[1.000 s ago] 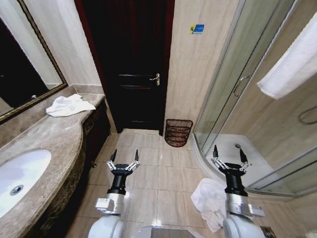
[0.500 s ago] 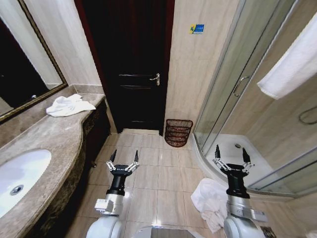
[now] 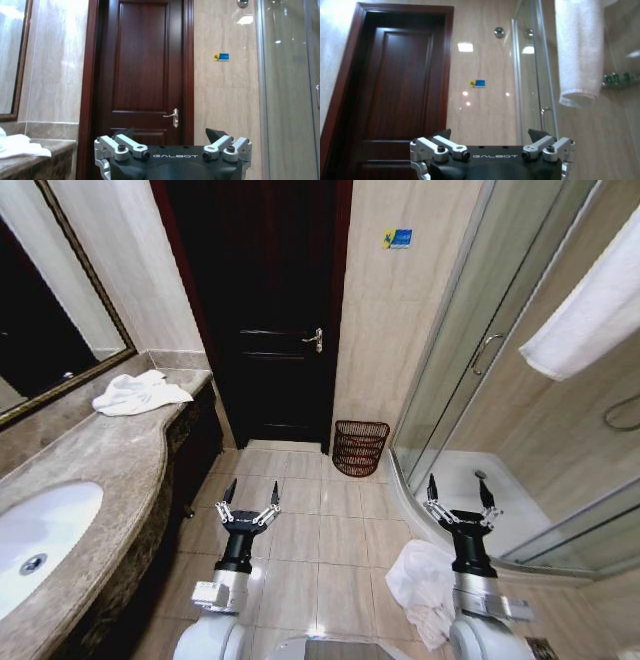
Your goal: Discard the used towel into the hamper.
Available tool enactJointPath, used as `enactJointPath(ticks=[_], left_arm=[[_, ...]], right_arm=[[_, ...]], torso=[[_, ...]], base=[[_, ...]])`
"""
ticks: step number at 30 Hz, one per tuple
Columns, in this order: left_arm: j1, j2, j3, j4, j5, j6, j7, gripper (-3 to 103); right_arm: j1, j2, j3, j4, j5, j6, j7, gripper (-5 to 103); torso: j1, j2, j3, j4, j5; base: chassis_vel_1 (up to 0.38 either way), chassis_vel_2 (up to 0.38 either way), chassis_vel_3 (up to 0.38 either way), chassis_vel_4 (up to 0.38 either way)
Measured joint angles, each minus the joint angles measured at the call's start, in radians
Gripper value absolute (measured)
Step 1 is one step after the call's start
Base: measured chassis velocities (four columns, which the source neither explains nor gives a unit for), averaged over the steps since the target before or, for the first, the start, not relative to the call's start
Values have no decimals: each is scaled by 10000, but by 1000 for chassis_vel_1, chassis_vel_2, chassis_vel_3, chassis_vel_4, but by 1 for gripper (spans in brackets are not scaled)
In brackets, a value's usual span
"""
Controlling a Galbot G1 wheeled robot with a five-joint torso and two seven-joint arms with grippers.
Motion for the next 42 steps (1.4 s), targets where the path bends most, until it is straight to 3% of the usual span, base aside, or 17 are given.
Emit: enactJointPath(ticks=[7, 10, 42], left_arm=[[12, 0, 41, 10, 29, -32, 5, 100], [89, 0, 163, 9, 29, -65, 34, 96], [49, 0, 333, 152, -166, -213, -17, 96]], right_arm=[[-28, -6, 9, -34, -22, 94, -58, 100], [-66, 24, 5, -64, -22, 128, -59, 100], [-52, 99, 13, -282, 39, 180, 11, 100]], torso=[[6, -3, 3, -1, -1], [7, -3, 3, 0, -1], [4, -1, 1, 0, 0]], base=[[-142, 133, 150, -133], [-146, 134, 127, -151], [-121, 117, 123, -120]])
